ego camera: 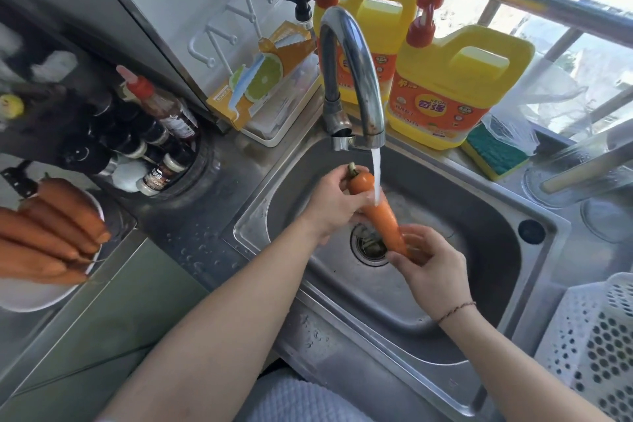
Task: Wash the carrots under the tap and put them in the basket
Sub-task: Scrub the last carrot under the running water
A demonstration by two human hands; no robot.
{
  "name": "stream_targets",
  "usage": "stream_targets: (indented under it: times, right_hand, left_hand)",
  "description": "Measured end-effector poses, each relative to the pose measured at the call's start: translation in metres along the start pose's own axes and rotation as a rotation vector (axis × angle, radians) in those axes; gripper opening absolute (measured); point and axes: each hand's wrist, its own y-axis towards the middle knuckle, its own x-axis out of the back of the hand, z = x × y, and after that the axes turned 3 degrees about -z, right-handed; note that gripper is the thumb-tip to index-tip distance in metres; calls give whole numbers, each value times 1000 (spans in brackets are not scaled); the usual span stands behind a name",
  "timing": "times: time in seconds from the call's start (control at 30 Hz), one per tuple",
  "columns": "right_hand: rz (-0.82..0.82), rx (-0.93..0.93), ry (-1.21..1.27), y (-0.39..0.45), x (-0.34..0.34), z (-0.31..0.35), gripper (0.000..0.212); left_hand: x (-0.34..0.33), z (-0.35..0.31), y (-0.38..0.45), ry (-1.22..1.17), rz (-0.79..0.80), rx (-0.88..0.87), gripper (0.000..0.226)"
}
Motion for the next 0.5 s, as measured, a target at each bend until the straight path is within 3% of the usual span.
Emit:
stream_targets:
  times: [0.1, 0.17, 0.27, 0.33, 0.4, 0.5]
  right_hand:
    - [321, -309, 369, 11, 7, 4, 42]
    - [379, -279, 374, 16, 8, 10, 36]
    - [266, -10, -15, 11, 2, 19, 35]
    - [136, 84, -190, 5, -5, 26, 47]
    - [92, 117, -165, 6, -10, 29, 52]
    - [108, 74, 100, 20, -17, 35, 33]
  left_hand:
    - [10, 8, -2, -131, 60, 22, 35]
    - [9, 14, -2, -166, -17, 22, 35]
    - [2, 12, -2, -123, -218, 70, 21]
    - [1, 10, 0, -105, -225, 115, 21]
    - [7, 8, 0, -101, -173, 106, 15]
    - [21, 5, -5, -132, -163, 86, 7]
